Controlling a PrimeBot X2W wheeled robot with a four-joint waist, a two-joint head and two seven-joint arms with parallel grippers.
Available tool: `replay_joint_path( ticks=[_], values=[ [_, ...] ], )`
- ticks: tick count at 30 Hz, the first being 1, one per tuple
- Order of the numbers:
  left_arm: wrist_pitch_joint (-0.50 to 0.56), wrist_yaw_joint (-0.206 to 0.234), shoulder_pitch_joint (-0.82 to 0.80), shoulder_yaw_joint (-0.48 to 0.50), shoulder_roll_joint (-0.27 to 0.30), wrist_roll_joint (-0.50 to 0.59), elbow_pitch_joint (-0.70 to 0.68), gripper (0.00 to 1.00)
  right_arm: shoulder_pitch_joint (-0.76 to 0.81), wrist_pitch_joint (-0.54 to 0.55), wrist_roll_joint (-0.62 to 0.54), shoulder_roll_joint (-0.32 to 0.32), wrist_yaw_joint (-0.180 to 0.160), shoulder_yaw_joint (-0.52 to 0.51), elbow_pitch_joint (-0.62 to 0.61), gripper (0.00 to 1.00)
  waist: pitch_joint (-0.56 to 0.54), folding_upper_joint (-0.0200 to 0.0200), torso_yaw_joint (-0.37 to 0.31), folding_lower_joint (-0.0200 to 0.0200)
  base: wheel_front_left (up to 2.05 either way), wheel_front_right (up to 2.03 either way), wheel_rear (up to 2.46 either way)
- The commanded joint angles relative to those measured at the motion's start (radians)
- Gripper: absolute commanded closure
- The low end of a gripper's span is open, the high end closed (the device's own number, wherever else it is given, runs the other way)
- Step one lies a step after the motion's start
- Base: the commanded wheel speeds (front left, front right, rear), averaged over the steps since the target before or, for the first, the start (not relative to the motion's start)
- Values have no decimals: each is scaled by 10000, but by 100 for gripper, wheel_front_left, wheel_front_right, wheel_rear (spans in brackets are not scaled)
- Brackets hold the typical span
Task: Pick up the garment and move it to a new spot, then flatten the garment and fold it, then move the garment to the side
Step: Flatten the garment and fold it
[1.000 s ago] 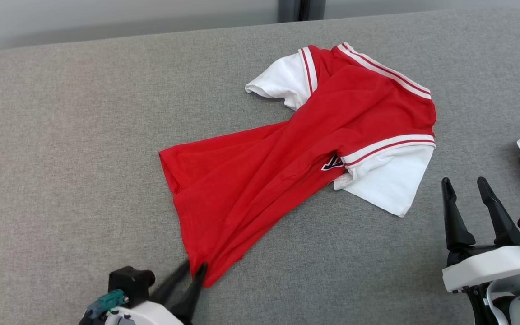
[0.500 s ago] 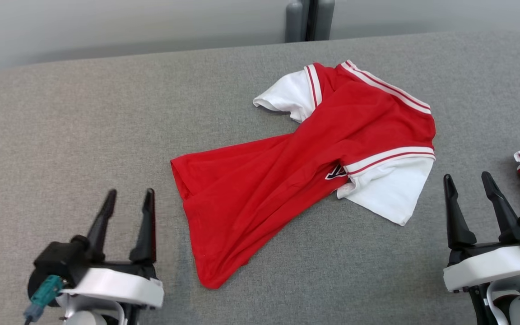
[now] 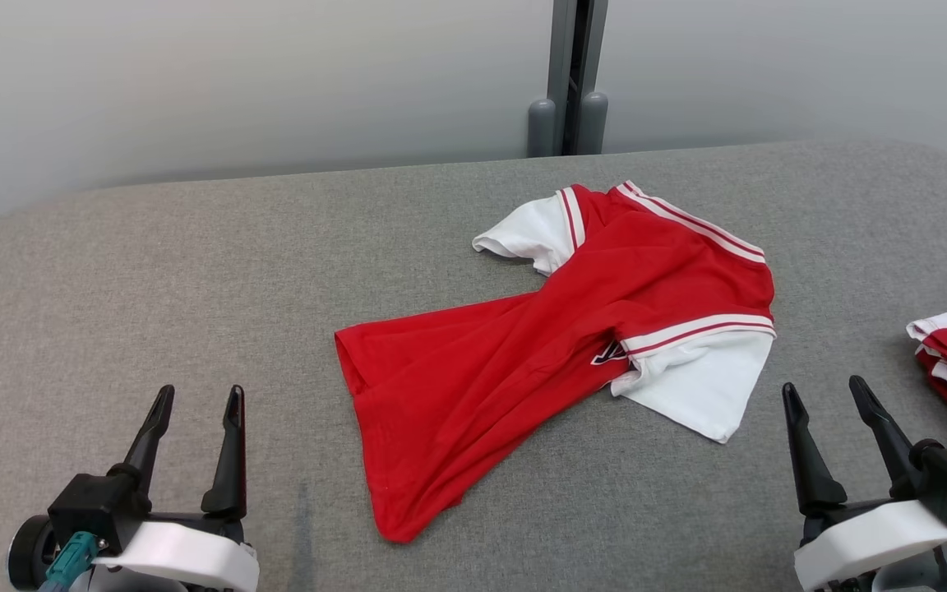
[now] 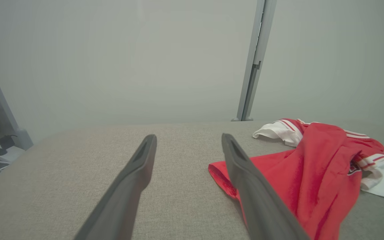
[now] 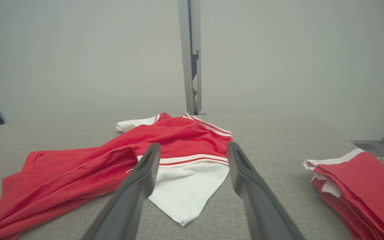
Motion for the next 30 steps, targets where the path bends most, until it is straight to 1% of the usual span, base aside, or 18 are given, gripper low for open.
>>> replay_joint_path(
  ticks=[1, 8, 10, 11, 15, 19, 23, 28, 29, 30],
  values=[
    [-40, -22, 5, 16, 38, -27, 37, 0, 53, 44, 50, -43, -4, -30, -55, 0, -3, 0, 19, 0, 0, 0, 0],
    [-17, -80, -220, -66, -50, 26, 124, 0, -2, 84, 51, -41, -4, -79, -103, 0, 109, 0, 125, 0, 0, 0, 0],
    [199, -208, -267, -278, -185, -76, 234, 0, -47, 125, 53, -43, -4, -69, -73, 0, 173, 0, 170, 0, 0, 0, 0],
    [568, -393, -338, -608, -344, -194, 450, 0, -71, 179, 84, -40, -4, 9, 17, 0, 229, 0, 209, 0, 0, 0, 0],
    [1387, -866, -429, -1287, -710, -469, 975, 0, -138, 173, 87, -44, -4, 170, 158, 0, 349, 0, 249, 0, 0, 0, 0],
    [2016, -1243, -557, -1788, -1071, -735, 1575, 0, -247, 161, 136, -44, -4, 323, 276, 0, 548, 0, 219, 0, 0, 0, 0],
    [2376, -1511, -841, -2046, -1339, -929, 2237, 0, -357, 211, 145, -44, -4, 440, 376, 0, 777, 0, 133, 0, 0, 0, 0],
    [2420, -1625, -1159, -2063, -1502, -1061, 2821, 0, -435, 201, 118, -43, -4, 390, 528, 0, 1002, 0, 21, 0, 0, 0, 0],
    [2436, -1674, -1202, -2075, -1508, -1075, 2920, 31, -450, 201, 122, -43, -4, 350, 566, 0, 1035, 0, 4, 0, 0, 0, 0],
    [2458, -1706, -1241, -2098, -1507, -1088, 3010, 86, -466, 204, 107, -43, -4, 317, 613, 0, 1062, 0, -11, 0, 0, 0, 0]
  ],
)
